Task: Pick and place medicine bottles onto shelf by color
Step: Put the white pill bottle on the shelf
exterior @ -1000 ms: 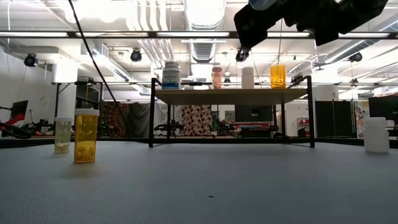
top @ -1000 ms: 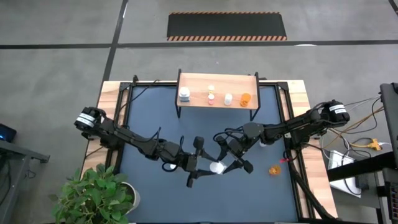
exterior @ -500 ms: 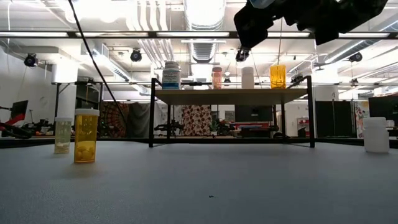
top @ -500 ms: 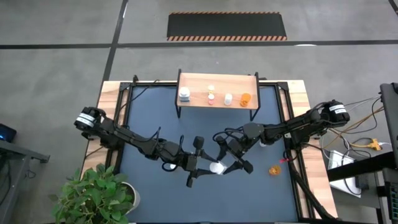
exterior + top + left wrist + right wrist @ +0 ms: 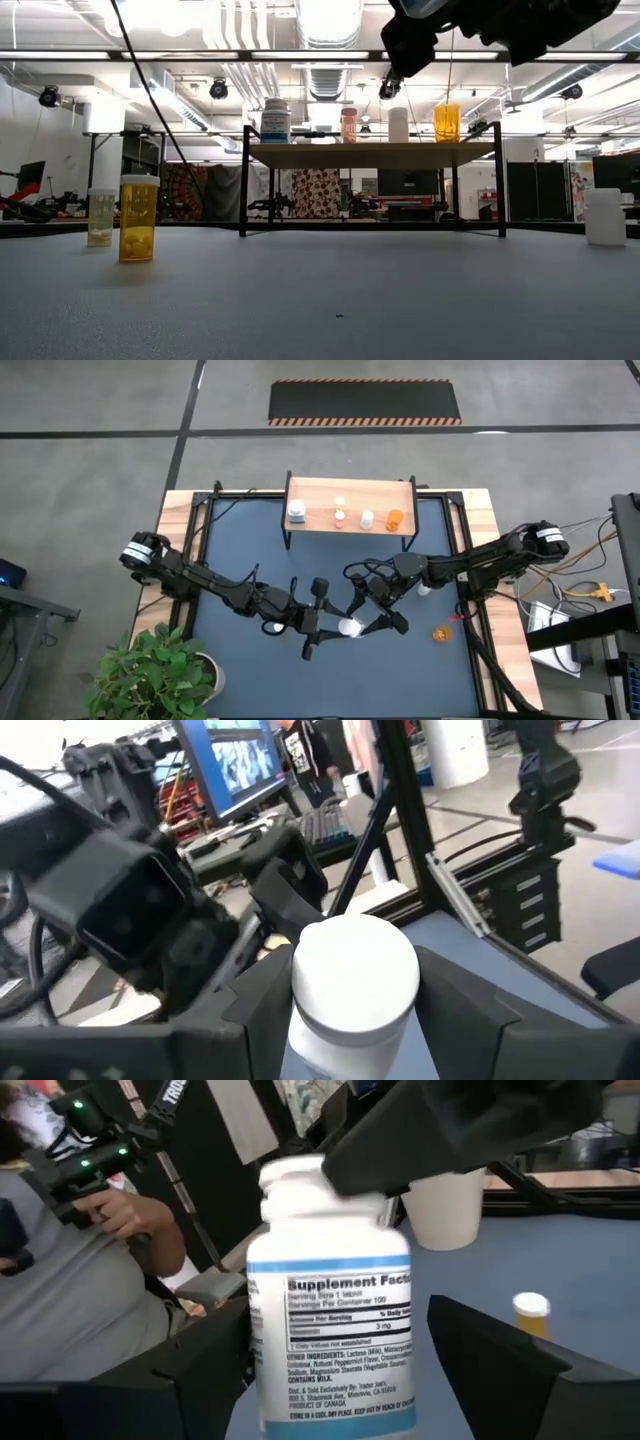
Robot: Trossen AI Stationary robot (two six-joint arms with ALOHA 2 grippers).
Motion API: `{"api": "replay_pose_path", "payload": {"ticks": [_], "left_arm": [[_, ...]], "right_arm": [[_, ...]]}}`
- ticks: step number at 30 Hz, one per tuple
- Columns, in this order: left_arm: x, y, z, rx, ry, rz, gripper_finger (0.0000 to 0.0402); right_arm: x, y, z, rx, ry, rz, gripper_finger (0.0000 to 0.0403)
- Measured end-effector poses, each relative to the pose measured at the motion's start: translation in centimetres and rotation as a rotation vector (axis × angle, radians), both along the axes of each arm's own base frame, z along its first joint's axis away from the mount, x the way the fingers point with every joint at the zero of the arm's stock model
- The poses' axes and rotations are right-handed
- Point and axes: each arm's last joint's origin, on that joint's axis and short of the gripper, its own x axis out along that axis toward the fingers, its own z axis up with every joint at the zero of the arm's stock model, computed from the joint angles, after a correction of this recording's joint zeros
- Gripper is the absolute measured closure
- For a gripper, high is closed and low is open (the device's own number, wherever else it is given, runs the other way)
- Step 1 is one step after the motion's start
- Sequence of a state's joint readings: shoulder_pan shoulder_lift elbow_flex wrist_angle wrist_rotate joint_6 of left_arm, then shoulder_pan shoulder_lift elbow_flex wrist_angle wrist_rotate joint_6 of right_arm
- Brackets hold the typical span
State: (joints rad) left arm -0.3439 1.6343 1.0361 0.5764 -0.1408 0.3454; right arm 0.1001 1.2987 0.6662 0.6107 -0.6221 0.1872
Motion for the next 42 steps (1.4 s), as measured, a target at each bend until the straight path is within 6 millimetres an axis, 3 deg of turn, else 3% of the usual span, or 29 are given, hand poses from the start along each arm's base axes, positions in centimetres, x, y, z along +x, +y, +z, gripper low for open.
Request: {"api": "replay_pose_path", "payload": {"ticks": [5,12,19,30,34,42], "left_arm": [[-0.8,0.5,1.7,0.013,0.030,0.053,0.0233],[-2.6,3.2,5.4,0.039,0.076,0.216,0.0233],[-4.2,8.2,8.7,0.056,0.104,0.403,0.0233],[-7.0,16.5,11.9,0.097,0.137,0.673,0.0233],[-7.7,19.3,11.9,0.096,0.176,0.769,0.0233],[-8.2,25.3,9.9,0.037,0.252,0.912,0.0233]], "right_arm": [[-1.5,-0.6,1.6,-0.024,0.008,-0.047,0.0126],[-4.4,-1.6,4.0,-0.176,0.084,-0.290,0.0141],[-6.3,-2.0,5.5,-0.244,0.050,-0.387,0.0153],[-6.3,-2.2,5.5,-0.277,0.041,-0.453,0.0158],[-6.3,-2.3,5.5,-0.295,0.039,-0.485,0.0158],[-6.2,-2.3,5.3,-0.301,0.042,-0.484,0.0160]]}}
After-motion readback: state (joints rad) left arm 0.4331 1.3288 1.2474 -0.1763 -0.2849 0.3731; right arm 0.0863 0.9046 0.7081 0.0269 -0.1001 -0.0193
